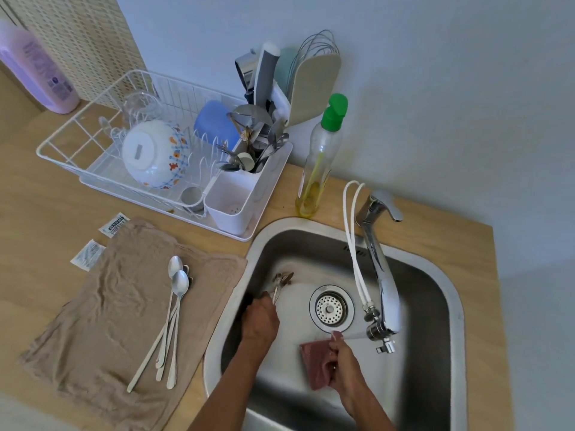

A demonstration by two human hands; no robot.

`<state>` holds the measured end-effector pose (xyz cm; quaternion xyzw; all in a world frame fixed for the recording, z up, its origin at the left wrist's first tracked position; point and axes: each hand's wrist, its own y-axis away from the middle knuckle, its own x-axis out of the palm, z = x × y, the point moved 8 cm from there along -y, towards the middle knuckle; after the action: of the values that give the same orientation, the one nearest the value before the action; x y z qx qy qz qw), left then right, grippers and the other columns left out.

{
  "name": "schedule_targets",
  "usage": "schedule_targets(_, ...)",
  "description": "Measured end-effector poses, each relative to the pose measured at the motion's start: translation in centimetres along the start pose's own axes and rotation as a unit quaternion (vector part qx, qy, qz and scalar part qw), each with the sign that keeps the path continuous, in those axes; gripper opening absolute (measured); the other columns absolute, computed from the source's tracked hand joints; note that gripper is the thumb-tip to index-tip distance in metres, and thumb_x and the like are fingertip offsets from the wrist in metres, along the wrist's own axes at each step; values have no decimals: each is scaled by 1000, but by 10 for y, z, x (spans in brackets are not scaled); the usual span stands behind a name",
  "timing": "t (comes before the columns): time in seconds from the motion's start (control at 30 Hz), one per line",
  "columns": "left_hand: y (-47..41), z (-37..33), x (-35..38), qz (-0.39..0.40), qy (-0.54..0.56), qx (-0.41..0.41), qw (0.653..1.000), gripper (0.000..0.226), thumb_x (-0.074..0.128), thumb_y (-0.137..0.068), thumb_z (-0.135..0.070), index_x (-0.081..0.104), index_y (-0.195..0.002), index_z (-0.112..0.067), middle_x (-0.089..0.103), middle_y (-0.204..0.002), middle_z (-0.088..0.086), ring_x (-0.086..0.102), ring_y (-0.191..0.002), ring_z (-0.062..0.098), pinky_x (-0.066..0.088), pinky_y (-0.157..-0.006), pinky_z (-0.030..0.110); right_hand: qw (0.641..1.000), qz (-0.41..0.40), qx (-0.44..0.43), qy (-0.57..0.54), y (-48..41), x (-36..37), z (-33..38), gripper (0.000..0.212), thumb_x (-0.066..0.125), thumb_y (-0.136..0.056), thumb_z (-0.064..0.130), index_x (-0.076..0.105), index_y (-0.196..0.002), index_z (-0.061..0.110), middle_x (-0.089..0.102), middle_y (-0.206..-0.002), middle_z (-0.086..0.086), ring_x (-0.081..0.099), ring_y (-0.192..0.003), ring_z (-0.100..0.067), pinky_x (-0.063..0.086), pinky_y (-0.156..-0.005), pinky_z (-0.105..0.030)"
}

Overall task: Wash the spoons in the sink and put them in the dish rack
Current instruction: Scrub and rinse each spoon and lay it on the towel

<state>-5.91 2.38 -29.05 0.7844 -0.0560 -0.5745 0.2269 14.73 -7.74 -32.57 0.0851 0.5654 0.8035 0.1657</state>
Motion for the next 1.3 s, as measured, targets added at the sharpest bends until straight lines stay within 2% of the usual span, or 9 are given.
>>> schedule_targets(0.1, 7, 0, 1, 14, 45, 10, 999, 24, 42, -100, -23, 51, -117, -9, 69, -108, 11, 69, -98, 27, 54, -75, 34, 999, 21, -18, 22, 6, 7, -2, 39, 50, -97, 49, 60, -78, 16, 58, -66, -6, 52, -64, -20, 41, -65, -29)
schedule_targets(0.3, 34, 8, 0, 66, 254, -19, 965, 5, 42, -100, -14, 46, -101, -11, 70, -84, 13, 71, -68, 25, 60, -60, 35, 997, 41, -53, 26, 27, 21, 10, 41, 47, -98, 50, 59, -75, 17, 60, -63, -5, 53, -62, -19, 37, -62, -29)
schedule_targets(0.37, 48, 11, -1, 99, 325, -39, 940, 6, 41, -101, -11, 47, -102, -14, 64, -74, 7, 62, -54, 16, 52, -50, 26, 996, 52, -68, 12, 37, 26, 14, 35, 47, -98, 46, 62, -84, 18, 62, -66, -7, 54, -67, -21, 38, -67, -31)
schedule_targets(0.47, 64, 18, -4, 84, 357, -47, 929, 9, 43, -102, -18, 52, -103, -17, 61, -81, 3, 56, -65, 12, 51, -65, 28, 993, 72, -88, -40, 49, 32, 19, 22, 47, -99, 36, 61, -93, 20, 59, -73, -11, 53, -74, -24, 39, -71, -34)
schedule_targets(0.67, 98, 14, -6, 138, 435, -33, 889, 22, 43, -100, -17, 62, -89, -16, 48, -55, -3, 35, -40, 5, 28, -40, 19, 978, 130, -116, -116, 54, 39, 26, 22, 44, -94, 26, 56, -107, 13, 59, -88, -17, 52, -78, -29, 42, -70, -37)
schedule_targets(0.93, 119, 0, -21, 105, 358, 39, 927, 34, 50, -99, -24, 72, -73, -18, 49, -48, -8, 37, -33, 2, 32, -41, 15, 954, 204, -160, -151, 74, 46, 37, 58, 33, -100, 58, 68, -104, 12, 70, -95, -19, 62, -93, -34, 42, -98, -49)
schedule_targets(1.07, 123, -14, -44, 50, 248, 113, 961, 36, 54, -98, -29, 77, -76, -12, 51, -47, -14, 47, -37, -1, 32, -45, 7, 959, 149, -241, -22, 78, 41, 42, 51, 38, -103, 44, 65, -116, 3, 70, -98, -22, 65, -83, -28, 53, -72, -39)
schedule_targets(1.2, 120, -21, -74, 28, 160, 192, 968, 33, 57, -96, -30, 76, -77, -12, 70, -65, 1, 53, -48, 6, 50, -58, 25, 903, 114, -381, 162, 110, 35, 57, 22, 47, -103, 25, 67, -101, 15, 62, -70, -6, 55, -64, -18, 46, -55, -30)
schedule_targets(1.3, 112, -22, -99, 25, 58, 287, 956, 29, 56, -96, -32, 76, -81, -17, 74, -78, -1, 62, -63, 14, 46, -64, 24, 858, 191, -402, 258, 123, 41, 63, 15, 46, -103, 10, 60, -109, 10, 59, -77, -5, 59, -61, -9, 49, -56, -22)
